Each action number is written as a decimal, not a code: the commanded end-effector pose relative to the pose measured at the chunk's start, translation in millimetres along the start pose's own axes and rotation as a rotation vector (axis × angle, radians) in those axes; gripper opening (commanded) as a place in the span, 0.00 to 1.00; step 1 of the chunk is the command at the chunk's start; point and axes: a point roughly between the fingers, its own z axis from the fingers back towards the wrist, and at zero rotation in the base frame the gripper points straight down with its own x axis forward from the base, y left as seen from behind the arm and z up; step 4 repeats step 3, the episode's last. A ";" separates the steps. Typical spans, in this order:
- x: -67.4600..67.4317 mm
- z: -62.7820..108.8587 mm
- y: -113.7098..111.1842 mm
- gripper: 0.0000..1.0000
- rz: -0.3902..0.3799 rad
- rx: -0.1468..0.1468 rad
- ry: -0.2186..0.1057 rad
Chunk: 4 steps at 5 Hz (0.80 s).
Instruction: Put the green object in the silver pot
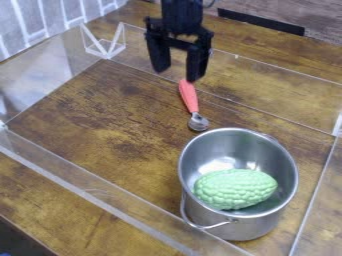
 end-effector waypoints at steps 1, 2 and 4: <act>-4.3 7.1 3.3 1.00 0.012 0.014 -0.052; -3.7 22.7 -9.2 1.00 0.014 0.025 -0.063; -3.7 29.0 -15.8 0.00 0.016 0.028 -0.066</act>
